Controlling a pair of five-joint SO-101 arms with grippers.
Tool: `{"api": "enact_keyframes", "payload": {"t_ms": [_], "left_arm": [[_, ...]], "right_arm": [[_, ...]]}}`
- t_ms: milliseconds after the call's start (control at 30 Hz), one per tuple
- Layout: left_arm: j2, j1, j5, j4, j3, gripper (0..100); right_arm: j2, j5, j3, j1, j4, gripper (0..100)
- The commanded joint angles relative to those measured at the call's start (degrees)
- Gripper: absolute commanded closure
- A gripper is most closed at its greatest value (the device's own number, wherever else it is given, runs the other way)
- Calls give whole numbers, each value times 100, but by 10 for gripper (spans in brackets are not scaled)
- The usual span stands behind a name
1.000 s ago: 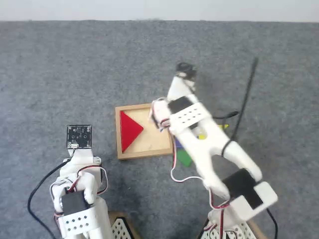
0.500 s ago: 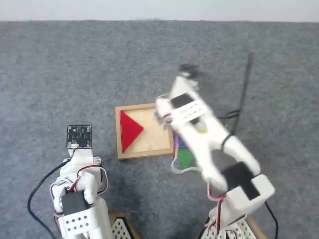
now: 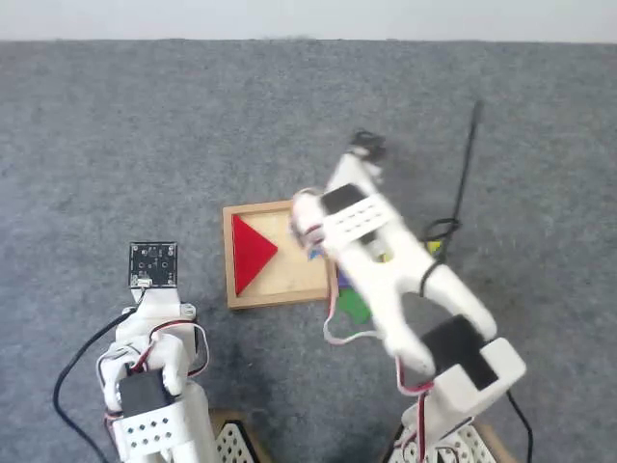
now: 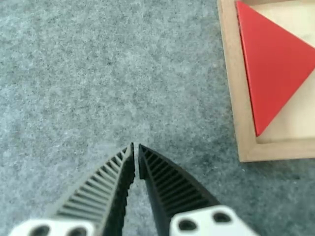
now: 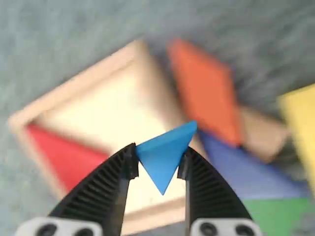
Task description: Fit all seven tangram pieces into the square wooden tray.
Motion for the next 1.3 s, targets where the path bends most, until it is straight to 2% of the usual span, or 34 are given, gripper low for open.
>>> {"api": "enact_keyframes", "payload": {"t_ms": [0, 167, 267, 433, 567, 667, 767, 867, 933, 1033, 1167, 1267], "left_arm": [[-105, -18, -53, 26, -48, 985], [-105, -18, -53, 26, -48, 985], [-105, -18, -53, 26, -48, 985], [-105, -18, -53, 26, -48, 985], [-105, -18, -53, 26, -48, 985], [-105, -18, -53, 26, -48, 985], [-105, -18, -53, 26, -48, 985], [-105, -18, -53, 26, -48, 985], [-105, -18, -53, 26, -48, 985], [-105, -18, -53, 26, -48, 985], [-105, -18, -53, 26, -48, 985], [-105, -18, -53, 26, -48, 985]], "right_arm": [[-136, -167, -440, -593, -57, 925], [-136, -141, -422, -356, -40, 925], [-136, -158, -431, -585, -57, 924], [-84, -1002, -431, -910, -391, 924], [101, -1029, -448, -866, -347, 928], [13, -536, -448, -382, 198, 929], [-242, 97, -448, 778, 875, 929], [-532, 1266, -457, 2325, 1033, 929], [-585, 2356, -466, 2967, 646, 925], [-391, 4105, -440, 3169, 400, 928], [92, 4264, -598, 2967, 277, 925], [347, 4281, -888, 3152, 259, 924]]}}
